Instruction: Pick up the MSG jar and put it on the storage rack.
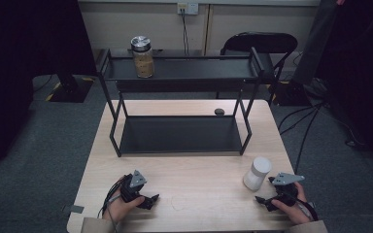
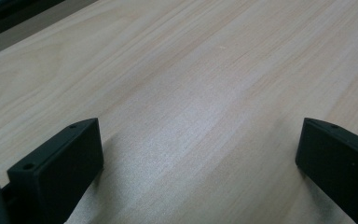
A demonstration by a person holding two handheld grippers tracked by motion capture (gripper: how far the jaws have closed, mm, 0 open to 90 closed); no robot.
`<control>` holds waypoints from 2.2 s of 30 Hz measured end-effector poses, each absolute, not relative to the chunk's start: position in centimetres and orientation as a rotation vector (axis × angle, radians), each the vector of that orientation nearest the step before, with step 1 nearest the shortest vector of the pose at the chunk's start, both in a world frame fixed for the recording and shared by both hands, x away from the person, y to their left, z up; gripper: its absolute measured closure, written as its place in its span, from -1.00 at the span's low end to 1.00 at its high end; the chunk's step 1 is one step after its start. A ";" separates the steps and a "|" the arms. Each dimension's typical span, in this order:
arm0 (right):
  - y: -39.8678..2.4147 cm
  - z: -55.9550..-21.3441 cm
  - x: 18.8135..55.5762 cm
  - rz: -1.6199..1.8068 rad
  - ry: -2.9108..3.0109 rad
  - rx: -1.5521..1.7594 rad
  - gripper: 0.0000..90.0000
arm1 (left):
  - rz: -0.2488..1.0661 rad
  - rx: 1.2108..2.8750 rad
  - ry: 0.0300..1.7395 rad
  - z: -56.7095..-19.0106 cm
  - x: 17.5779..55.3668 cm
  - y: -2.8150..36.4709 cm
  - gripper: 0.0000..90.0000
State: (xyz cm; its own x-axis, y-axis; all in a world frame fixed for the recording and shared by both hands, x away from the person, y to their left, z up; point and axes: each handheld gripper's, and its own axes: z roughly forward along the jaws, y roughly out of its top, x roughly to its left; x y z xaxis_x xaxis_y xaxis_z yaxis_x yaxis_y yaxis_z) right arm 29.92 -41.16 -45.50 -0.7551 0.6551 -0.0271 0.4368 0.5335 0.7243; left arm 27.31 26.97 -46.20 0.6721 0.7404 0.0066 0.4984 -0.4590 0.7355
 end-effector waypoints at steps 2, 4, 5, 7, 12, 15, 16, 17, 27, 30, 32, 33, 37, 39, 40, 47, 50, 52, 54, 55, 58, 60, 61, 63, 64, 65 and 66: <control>-41.2 -45.5 29.9 1.049 2.479 0.909 -1.00 | 0.425 2.154 0.950 -46.2 27.3 27.0 -1.00; -41.2 -45.5 29.9 1.048 2.479 0.909 -1.00 | 0.425 2.154 0.950 -46.2 27.3 27.0 -1.00; -41.2 -45.5 29.9 1.049 2.480 0.908 -1.00 | 0.425 2.153 0.951 -46.2 27.3 27.0 -1.00; -41.2 -45.5 29.9 1.048 2.480 0.909 -1.00 | 0.425 2.153 0.951 -46.2 27.3 27.0 -1.00; -41.2 -45.5 29.9 1.049 2.482 0.907 -1.00 | 0.425 2.153 0.951 -46.2 27.3 27.0 -1.00; -41.2 -45.5 29.9 1.053 2.483 0.910 -1.00 | 0.426 2.153 0.951 -46.2 27.3 27.0 -1.00; -41.2 -45.5 29.9 1.056 2.483 0.908 -1.00 | 0.426 2.153 0.952 -46.2 27.3 27.0 -1.00; -41.2 -45.5 29.9 1.062 2.485 0.909 -1.00 | 0.426 2.153 0.952 -46.2 27.3 27.0 -1.00; -41.2 -44.4 29.3 1.123 2.440 0.897 -0.98 | 0.426 2.152 0.953 -46.2 27.3 26.9 -1.00; -41.3 -43.8 29.1 1.164 2.417 0.905 -0.99 | 0.426 2.152 0.953 -46.2 27.3 26.9 -1.00; -41.5 -43.4 29.0 1.190 2.399 0.911 -0.99 | 0.427 2.152 0.953 -46.2 27.3 26.9 -1.00; -41.5 -43.3 29.0 1.202 2.391 0.919 -0.99 | 0.427 2.155 0.951 -46.2 27.3 26.9 -1.00; -41.8 -42.7 28.9 1.241 2.356 0.938 -0.99 | 0.427 2.152 0.953 -46.2 27.3 26.9 -1.00; -41.8 -42.4 28.9 1.255 2.346 0.950 -0.99 | 0.427 2.152 0.953 -46.2 27.3 26.9 -1.00; -41.8 -42.1 29.0 1.252 2.348 0.955 -0.99 | 0.426 2.152 0.953 -46.2 27.3 26.9 -1.00; -41.2 -40.6 29.7 1.243 2.354 0.925 -0.99 | 0.427 2.152 0.953 -46.2 27.3 26.9 -1.00; -41.0 -40.4 30.0 1.248 2.354 0.921 -0.99 | 0.427 2.152 0.953 -46.2 27.3 26.9 -1.00; -41.0 -40.4 30.3 1.256 2.352 0.920 -0.99 | 0.426 2.152 0.954 -46.2 27.3 26.9 -1.00; -41.0 -40.4 30.5 1.267 2.351 0.924 -0.99 | 0.427 2.152 0.953 -46.2 27.3 26.9 -1.00; -41.0 -40.4 30.6 1.274 2.351 0.924 -0.99 | 0.427 2.155 0.951 -46.2 27.3 26.9 -1.00; -40.9 -40.5 31.0 1.285 2.351 0.945 -0.99 | 0.426 2.152 0.954 -46.2 27.3 26.9 -1.00; -40.9 -40.7 31.1 1.292 2.342 0.947 -0.98 | 0.426 2.152 0.953 -46.2 27.3 26.9 -1.00; -40.9 -40.8 31.2 1.297 2.335 0.952 -0.96 | 0.427 2.152 0.953 -46.2 27.3 26.9 -1.00; -41.0 -40.9 31.3 1.308 2.332 0.948 -0.89 | 0.427 2.152 0.953 -46.2 27.3 26.9 -1.00; -41.0 -41.0 31.4 1.312 2.331 0.947 -0.87 | 0.427 2.152 0.953 -46.2 27.3 26.9 -1.00; -41.0 -41.1 31.6 1.317 2.334 0.938 -0.83 | 0.427 2.152 0.953 -46.2 27.3 26.9 -1.00; -41.1 -41.2 31.7 1.324 2.336 0.924 -0.77 | 0.427 2.152 0.953 -46.2 27.3 26.9 -1.00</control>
State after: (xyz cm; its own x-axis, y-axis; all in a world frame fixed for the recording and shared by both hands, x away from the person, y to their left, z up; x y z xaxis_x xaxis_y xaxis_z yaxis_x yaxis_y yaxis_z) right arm 31.67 -41.09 -41.20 -0.7476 0.6621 0.0519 0.3846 0.3680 0.8466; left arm 27.28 26.93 -46.21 0.6697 0.7426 0.0062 0.4995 -0.4566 0.7362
